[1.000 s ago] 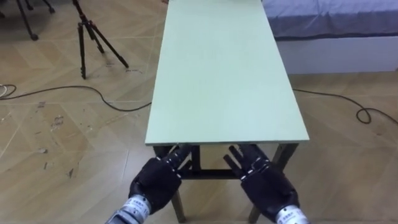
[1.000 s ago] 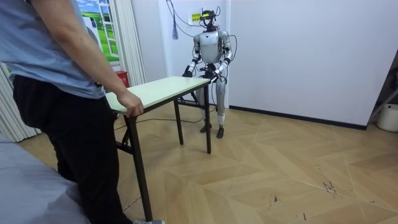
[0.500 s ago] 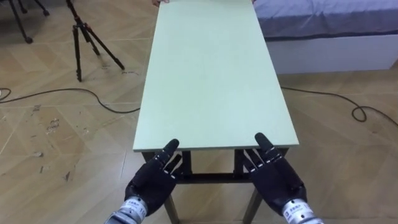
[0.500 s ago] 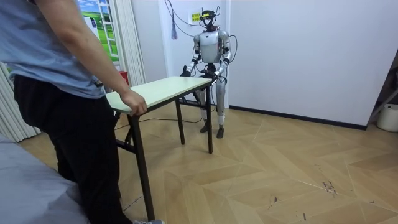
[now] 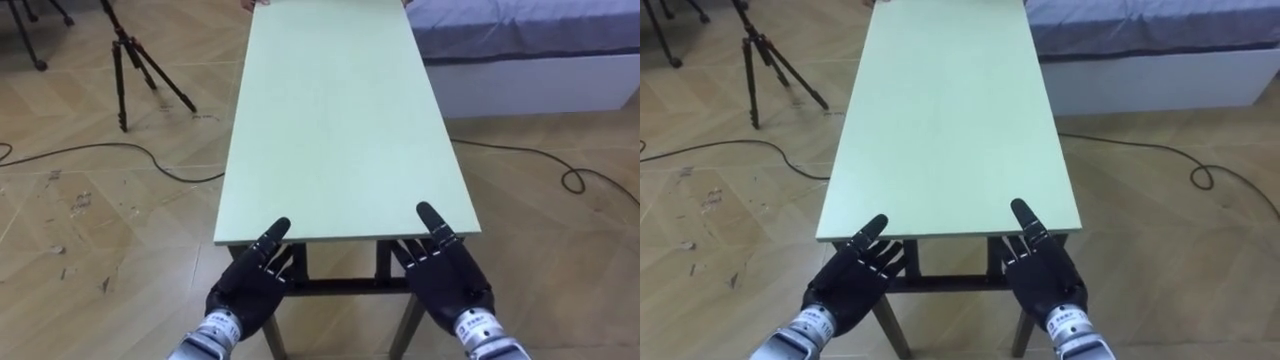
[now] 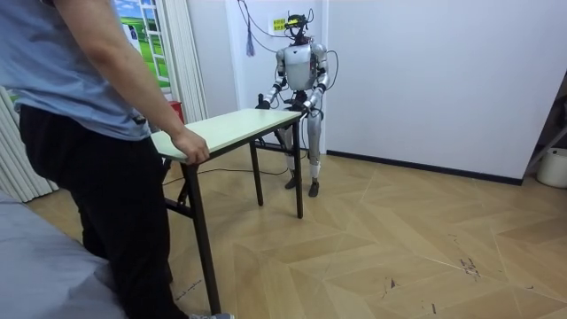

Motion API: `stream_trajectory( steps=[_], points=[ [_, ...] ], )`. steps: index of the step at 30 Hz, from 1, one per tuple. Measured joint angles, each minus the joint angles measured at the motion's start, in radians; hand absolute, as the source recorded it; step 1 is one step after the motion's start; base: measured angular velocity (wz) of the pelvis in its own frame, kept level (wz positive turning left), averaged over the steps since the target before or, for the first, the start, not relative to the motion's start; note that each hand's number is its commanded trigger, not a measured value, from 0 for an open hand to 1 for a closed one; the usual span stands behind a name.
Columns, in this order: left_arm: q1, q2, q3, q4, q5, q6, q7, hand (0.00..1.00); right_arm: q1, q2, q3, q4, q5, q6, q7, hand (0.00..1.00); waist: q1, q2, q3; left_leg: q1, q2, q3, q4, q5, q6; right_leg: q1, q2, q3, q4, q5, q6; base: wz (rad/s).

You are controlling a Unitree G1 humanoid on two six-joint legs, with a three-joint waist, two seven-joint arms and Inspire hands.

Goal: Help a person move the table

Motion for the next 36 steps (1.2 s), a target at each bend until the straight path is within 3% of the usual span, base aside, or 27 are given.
stream_trajectory(
  steps=[13, 21, 29, 36],
  points=[
    [-0.040, -0.019, 0.022, -0.005, -0.070, -0.004, 0.009, 0.00, -0.039, 0.048, 0.000, -0.001, 0.022, -0.024, -0.083, 0.00, -0.001, -0.001, 0.0004, -0.007, 0.002, 0.002, 0.007, 0.000, 0.000, -0.001, 0.001, 0.008, 0.002, 0.001, -0.002, -0.01],
    [-0.045, -0.056, 0.044, -0.015, -0.128, -0.018, 0.041, 0.00, -0.053, 0.065, -0.002, 0.000, 0.073, -0.038, -0.106, 0.00, -0.003, -0.002, 0.0011, -0.011, 0.001, -0.002, 0.008, 0.001, 0.001, -0.001, 0.001, 0.000, 0.001, 0.002, -0.002, 0.02],
    [-0.052, -0.085, 0.049, -0.039, -0.167, -0.054, 0.079, 0.00, -0.057, 0.102, -0.001, 0.001, 0.113, -0.088, -0.110, 0.00, 0.001, -0.008, 0.0053, -0.028, 0.010, -0.001, 0.021, 0.001, 0.001, -0.009, 0.002, -0.007, 0.000, 0.007, -0.003, 0.01],
    [-0.062, -0.092, 0.051, -0.045, -0.167, -0.065, 0.103, 0.00, -0.069, 0.115, 0.000, 0.001, 0.144, -0.118, -0.110, 0.00, 0.001, 0.002, 0.0054, -0.040, 0.014, -0.002, 0.024, 0.001, 0.001, -0.022, 0.006, -0.007, -0.001, 0.013, -0.006, 0.00]
  ],
)
